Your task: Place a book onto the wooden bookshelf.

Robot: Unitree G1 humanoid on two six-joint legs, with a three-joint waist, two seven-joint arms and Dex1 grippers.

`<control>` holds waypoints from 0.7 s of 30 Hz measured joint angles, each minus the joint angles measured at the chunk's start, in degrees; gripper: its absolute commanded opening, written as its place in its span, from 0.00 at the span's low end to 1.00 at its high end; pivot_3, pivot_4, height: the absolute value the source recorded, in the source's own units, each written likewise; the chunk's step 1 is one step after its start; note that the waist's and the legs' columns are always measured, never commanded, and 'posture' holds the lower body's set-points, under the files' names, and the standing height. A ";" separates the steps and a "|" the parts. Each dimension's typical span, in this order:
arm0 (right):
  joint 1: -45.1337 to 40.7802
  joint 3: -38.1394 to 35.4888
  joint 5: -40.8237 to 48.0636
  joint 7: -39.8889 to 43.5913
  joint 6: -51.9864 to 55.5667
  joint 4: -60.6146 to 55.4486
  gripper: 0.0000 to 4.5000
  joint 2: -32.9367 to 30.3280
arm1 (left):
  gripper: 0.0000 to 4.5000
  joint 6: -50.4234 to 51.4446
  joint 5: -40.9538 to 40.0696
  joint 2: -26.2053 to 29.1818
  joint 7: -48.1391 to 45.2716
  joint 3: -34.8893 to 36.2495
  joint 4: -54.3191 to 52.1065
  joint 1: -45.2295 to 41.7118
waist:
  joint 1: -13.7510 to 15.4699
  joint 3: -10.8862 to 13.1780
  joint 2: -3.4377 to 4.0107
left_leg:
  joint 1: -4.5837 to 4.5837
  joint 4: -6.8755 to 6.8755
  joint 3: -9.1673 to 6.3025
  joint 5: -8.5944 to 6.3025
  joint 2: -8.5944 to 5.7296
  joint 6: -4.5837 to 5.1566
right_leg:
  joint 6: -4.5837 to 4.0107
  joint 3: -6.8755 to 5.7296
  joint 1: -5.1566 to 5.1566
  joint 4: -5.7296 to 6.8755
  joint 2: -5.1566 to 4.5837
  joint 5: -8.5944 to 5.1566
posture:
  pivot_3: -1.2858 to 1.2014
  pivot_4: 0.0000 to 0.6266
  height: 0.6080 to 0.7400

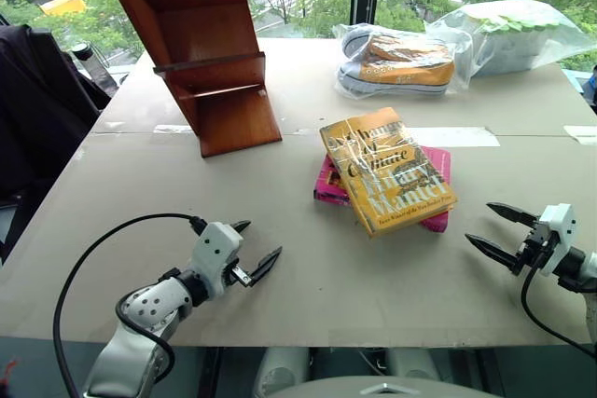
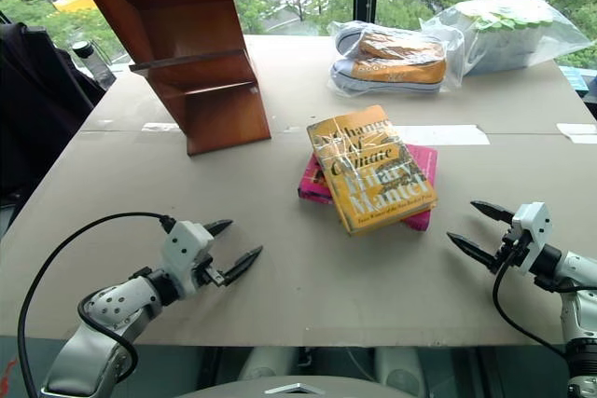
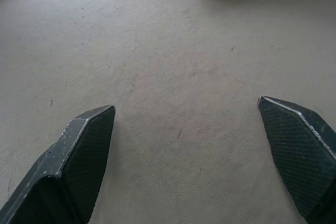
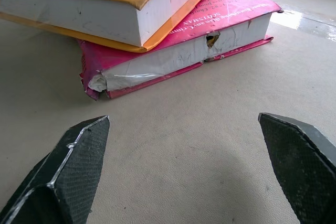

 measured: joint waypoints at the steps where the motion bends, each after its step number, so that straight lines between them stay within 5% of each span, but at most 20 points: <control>1: 0.00 0.00 0.00 0.00 0.00 0.00 1.00 0.00 | 0.99 0.00 0.01 0.00 0.00 0.00 0.00 0.00 | 0.00 0.00 0.00 | 0.00 0.00 0.00 0.00 0.00 0.00 | 0.00 0.00 0.00 0.00 0.00 0.00 | 0.52 0.24 0.64; 21: -6.55 0.28 -1.92 -0.06 -5.84 12.40 1.00 -0.36 | 0.99 1.35 -0.34 -1.20 -0.67 0.10 0.04 -4.08 | 0.02 0.27 -0.27 | -0.10 0.01 0.00 0.01 0.01 0.01 | -0.11 -0.03 -0.01 -0.01 0.08 0.07 | 0.52 0.24 0.64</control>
